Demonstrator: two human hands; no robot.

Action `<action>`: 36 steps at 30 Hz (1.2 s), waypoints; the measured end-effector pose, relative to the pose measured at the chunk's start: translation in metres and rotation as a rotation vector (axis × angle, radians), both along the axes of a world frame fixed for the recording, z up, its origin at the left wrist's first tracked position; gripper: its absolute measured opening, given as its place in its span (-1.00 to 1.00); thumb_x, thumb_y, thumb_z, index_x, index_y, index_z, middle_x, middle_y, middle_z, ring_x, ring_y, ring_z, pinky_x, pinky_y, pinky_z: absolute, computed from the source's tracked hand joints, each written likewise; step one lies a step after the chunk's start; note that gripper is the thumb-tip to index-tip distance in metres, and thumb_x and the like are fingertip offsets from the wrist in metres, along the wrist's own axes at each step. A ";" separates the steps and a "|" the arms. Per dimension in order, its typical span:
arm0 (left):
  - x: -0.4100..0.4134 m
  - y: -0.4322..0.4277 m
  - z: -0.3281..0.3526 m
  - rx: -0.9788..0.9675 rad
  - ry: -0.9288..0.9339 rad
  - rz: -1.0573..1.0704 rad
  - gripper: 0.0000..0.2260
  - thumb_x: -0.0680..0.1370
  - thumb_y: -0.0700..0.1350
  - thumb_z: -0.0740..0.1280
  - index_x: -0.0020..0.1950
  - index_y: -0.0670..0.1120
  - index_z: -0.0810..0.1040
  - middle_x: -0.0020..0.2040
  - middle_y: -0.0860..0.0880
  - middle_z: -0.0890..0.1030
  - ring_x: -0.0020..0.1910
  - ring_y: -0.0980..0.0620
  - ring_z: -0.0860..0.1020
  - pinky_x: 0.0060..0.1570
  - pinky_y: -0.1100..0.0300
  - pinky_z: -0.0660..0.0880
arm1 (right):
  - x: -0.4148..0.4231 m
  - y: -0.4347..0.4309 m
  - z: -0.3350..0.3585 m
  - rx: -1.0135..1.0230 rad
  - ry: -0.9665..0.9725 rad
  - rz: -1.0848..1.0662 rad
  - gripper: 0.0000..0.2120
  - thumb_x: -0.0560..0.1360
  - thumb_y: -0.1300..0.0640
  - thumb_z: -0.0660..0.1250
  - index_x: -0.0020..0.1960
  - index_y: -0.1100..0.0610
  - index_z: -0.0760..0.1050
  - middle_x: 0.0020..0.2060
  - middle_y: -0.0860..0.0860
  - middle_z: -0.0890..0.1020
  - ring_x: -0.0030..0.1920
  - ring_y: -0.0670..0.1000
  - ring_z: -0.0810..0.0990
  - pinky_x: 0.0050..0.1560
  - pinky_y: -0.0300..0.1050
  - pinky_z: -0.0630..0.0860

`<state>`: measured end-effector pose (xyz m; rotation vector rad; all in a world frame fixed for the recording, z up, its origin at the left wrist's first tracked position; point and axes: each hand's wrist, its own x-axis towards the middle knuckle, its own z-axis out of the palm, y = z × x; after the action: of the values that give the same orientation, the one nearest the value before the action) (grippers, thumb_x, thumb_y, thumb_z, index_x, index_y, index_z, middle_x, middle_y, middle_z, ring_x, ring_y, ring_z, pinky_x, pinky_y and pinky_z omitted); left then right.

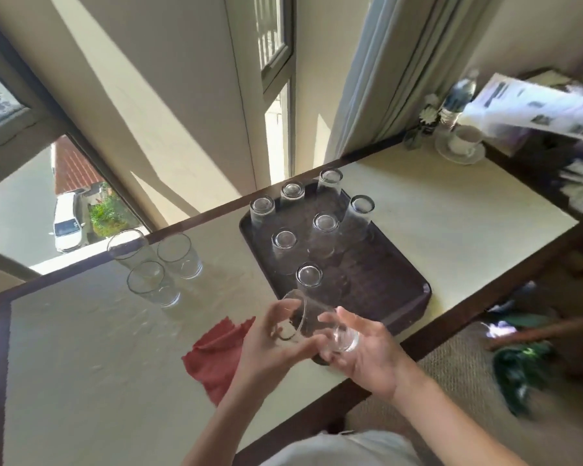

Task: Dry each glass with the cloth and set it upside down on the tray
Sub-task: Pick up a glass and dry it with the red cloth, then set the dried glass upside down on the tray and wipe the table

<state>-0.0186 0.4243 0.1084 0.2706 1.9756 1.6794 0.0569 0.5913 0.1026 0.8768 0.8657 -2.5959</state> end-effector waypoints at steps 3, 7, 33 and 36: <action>-0.003 -0.008 -0.025 -0.167 0.029 -0.126 -0.50 0.16 0.31 0.53 0.07 0.30 0.60 0.22 0.16 0.55 0.17 0.36 0.52 0.13 0.36 0.44 | 0.008 0.028 -0.002 0.198 -0.093 -0.043 -0.64 0.37 0.00 0.49 -0.01 0.22 0.49 -0.25 0.21 0.61 -0.49 0.04 0.45 -0.56 -0.22 0.37; -0.015 -0.032 -0.070 -0.708 0.209 -0.014 -0.45 0.45 0.21 0.45 0.41 0.20 0.41 0.55 0.01 0.23 0.55 -0.03 0.17 0.48 0.02 0.17 | 0.004 0.065 -0.005 0.610 -0.137 -0.061 -0.58 0.21 0.02 0.61 -0.12 0.18 0.49 -0.28 0.17 0.54 -0.56 -0.03 0.38 -0.60 -0.30 0.19; -0.006 -0.053 -0.117 -0.786 0.029 0.060 -0.07 0.31 0.46 0.28 0.59 0.25 -0.02 0.59 0.23 -0.16 0.60 0.12 -0.21 0.54 -0.02 -0.13 | -0.087 0.070 -0.008 2.039 -0.087 0.311 -0.41 0.39 0.00 0.52 0.33 0.11 0.40 0.14 0.15 0.45 0.11 0.16 0.52 -0.18 -0.15 0.40; -0.005 -0.066 -0.106 -0.568 -0.013 0.229 -0.16 0.34 0.32 0.29 0.58 0.20 0.10 0.60 0.10 0.17 0.59 -0.03 0.13 0.51 -0.13 0.05 | -0.084 0.039 0.011 2.091 0.045 0.193 -0.56 0.40 0.03 0.50 0.21 0.13 0.48 0.03 0.12 0.48 -0.04 0.13 0.54 -0.30 -0.17 0.44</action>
<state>-0.0238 0.3579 0.0028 -0.1798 2.4418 1.1606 -0.0271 0.6307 0.1137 0.7733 3.2515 -0.6251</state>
